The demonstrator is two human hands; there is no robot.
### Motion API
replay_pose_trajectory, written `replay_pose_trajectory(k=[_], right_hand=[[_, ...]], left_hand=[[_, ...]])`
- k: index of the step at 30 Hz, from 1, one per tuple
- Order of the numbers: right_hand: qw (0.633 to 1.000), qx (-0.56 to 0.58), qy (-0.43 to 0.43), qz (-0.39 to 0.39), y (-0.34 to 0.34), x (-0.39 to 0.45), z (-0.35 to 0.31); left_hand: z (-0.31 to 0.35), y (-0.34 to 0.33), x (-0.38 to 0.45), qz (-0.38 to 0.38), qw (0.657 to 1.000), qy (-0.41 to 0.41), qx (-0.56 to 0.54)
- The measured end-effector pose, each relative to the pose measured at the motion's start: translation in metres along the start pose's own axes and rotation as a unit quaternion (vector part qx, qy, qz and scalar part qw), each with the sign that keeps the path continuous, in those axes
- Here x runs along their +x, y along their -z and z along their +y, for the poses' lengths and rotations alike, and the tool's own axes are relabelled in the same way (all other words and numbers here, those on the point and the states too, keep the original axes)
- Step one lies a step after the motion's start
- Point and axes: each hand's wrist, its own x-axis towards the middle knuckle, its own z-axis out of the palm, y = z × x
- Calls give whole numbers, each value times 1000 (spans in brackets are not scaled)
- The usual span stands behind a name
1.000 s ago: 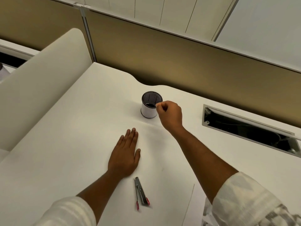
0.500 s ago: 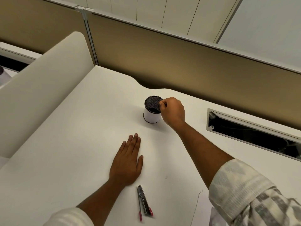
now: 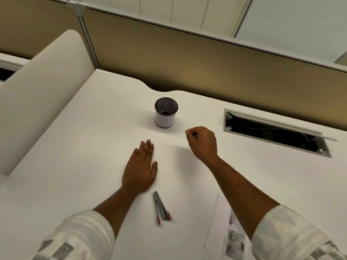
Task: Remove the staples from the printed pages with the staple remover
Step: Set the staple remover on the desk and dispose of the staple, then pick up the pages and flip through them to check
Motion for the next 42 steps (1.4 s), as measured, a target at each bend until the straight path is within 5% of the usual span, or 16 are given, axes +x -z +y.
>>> replay_pose_trajectory(k=[16, 23, 29, 33, 42], right_hand=[[993, -53, -46, -93, 51, -169, 127], [985, -152, 14, -81, 76, -199, 180], [974, -204, 33, -94, 88, -213, 207], [970, -228, 40, -79, 90, -222, 212], [965, -222, -12, -137, 98, -221, 209]], left_hand=[[52, 3, -38, -57, 995, 74, -25], [113, 1, -104, 9, 999, -24, -30], [171, -32, -172, -67, 988, -142, -14], [185, -47, -195, -127, 983, -135, -6], [188, -41, -188, -130, 986, -106, -24]])
